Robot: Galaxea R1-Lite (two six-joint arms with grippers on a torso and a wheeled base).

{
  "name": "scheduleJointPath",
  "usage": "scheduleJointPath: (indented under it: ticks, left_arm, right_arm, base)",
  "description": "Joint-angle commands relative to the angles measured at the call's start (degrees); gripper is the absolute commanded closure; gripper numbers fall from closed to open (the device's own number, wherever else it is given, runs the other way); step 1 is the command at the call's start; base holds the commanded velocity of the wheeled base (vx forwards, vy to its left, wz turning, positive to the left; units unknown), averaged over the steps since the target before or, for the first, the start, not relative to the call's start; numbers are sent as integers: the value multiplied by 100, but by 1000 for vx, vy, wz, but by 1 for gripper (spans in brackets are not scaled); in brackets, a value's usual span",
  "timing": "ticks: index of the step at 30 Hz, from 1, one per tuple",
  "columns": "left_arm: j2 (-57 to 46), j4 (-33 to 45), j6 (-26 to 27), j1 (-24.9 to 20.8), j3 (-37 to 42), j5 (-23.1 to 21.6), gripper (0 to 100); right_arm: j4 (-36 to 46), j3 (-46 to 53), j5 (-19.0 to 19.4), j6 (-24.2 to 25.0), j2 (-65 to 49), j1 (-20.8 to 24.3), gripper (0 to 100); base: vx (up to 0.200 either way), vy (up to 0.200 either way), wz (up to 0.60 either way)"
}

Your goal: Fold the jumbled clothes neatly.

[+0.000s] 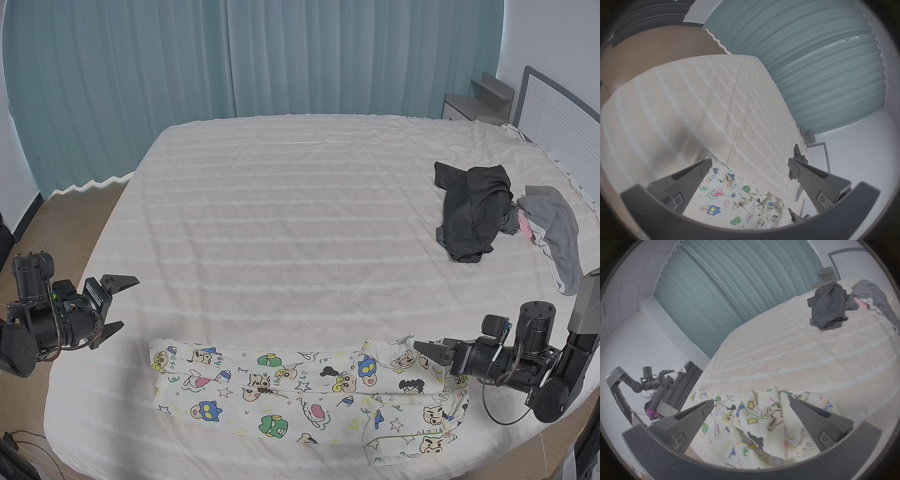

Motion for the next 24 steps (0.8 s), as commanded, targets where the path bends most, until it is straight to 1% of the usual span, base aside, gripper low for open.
scheduleJointPath:
  ticks: [1, 4, 6, 7, 9, 16, 17, 19, 20, 22, 24]
  left_arm:
    - [-617, -32, -472, -326, 652, -6, 0]
    - [-529, -40, -490, -379, 827, -14, 0]
    - [-432, -49, -490, -396, 889, -14, 0]
    - [-406, -49, -481, -396, 906, -14, 0]
    - [-353, -49, -481, -396, 968, -41, 0]
    - [-335, -172, -472, -405, 1117, -50, 0]
    - [-327, -322, -463, -405, 1249, -50, 0]
    - [-300, -471, -446, -405, 1346, -50, 0]
    - [-265, -612, -446, -405, 1416, -50, 0]
    - [-239, -787, -437, -414, 1513, -50, 0]
    - [-239, -884, -437, -414, 1574, -50, 0]
  right_arm:
    - [1278, -1310, -390, 437, -79, 752, 0]
    - [2332, -2057, -663, 709, -62, 1016, 0]
    - [2833, -2364, -786, 1096, -62, 1218, 0]
    - [2947, -2461, -812, 1245, -71, 1271, 0]
    - [3027, -2566, -821, 1474, -88, 1332, 0]
    - [3246, -2531, -918, 1509, 351, 1368, 0]
    - [3246, -2470, -1076, 1518, 518, 1368, 0]
    - [3211, -2417, -1199, 1518, 615, 1341, 0]
    - [3194, -2355, -1331, 1509, 650, 1280, 0]
    - [3185, -2259, -1428, 1518, 597, 1201, 0]
    - [3123, -2092, -1445, 1518, 509, 1113, 0]
  base:
    - [0, 0, 0]
    - [0, 0, 0]
    - [0, 0, 0]
    - [0, 0, 0]
    - [0, 0, 0]
    - [0, 0, 0]
    - [0, 0, 0]
    - [0, 0, 0]
    - [0, 0, 0]
    - [0, 0, 0]
    - [0, 0, 0]
